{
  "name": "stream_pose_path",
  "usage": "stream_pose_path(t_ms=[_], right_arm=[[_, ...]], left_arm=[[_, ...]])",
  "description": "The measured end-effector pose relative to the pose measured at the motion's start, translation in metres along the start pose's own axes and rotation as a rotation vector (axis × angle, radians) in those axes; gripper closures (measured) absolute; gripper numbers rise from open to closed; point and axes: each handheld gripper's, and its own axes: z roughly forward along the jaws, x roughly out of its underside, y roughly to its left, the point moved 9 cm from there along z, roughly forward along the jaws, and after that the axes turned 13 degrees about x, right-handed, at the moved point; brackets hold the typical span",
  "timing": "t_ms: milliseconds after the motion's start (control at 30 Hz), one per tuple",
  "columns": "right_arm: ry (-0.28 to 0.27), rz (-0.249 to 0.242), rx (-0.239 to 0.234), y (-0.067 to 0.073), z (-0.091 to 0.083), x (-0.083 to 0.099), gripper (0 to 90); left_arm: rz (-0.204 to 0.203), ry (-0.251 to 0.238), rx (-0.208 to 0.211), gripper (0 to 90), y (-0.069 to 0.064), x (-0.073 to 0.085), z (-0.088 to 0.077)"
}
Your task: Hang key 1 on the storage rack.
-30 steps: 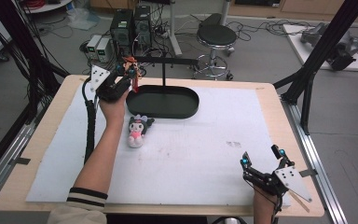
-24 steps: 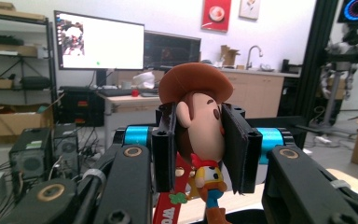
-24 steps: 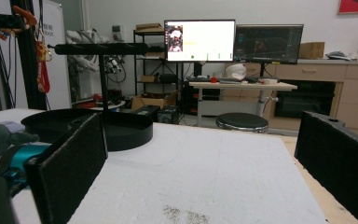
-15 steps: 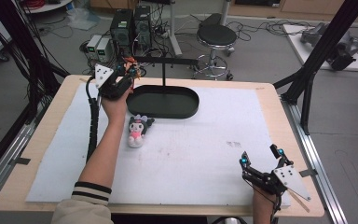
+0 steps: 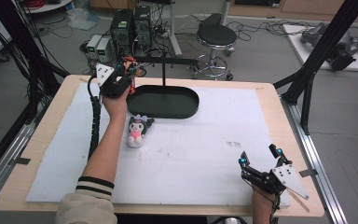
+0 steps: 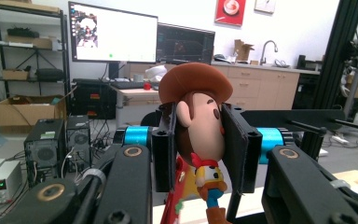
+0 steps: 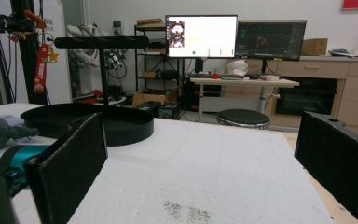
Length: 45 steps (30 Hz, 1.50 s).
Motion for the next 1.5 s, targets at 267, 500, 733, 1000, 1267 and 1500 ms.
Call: stream_pose_path(t_ms=[267, 500, 733, 1000, 1267, 1500], right_arm=[[0.008, -0.003, -0.001, 0.001, 0.001, 0.002, 1.6], [0.007, -0.006, -0.002, 0.001, 0.001, 0.002, 1.6], [0.001, 0.003, 0.002, -0.001, -0.001, -0.001, 1.6], [-0.001, 0.009, 0.006, -0.002, -0.002, -0.002, 1.6], [-0.009, 0.009, 0.01, -0.004, -0.002, -0.003, 1.6], [-0.004, 0.001, 0.003, -0.002, -0.001, -0.002, 1.6]], left_arm=[[-0.011, 0.005, -0.026, 66.6, 0.012, 0.004, -0.002], [-0.027, 0.022, -0.076, 57.8, 0.019, 0.008, -0.003], [-0.08, 0.065, -0.114, 32.6, 0.027, 0.011, -0.009], [-0.099, 0.053, -0.069, 19.3, 0.015, 0.001, -0.013], [-0.046, 0.108, -0.066, 16.3, 0.011, 0.001, -0.016], [-0.049, 0.128, -0.04, 9.2, 0.008, -0.001, -0.02]])
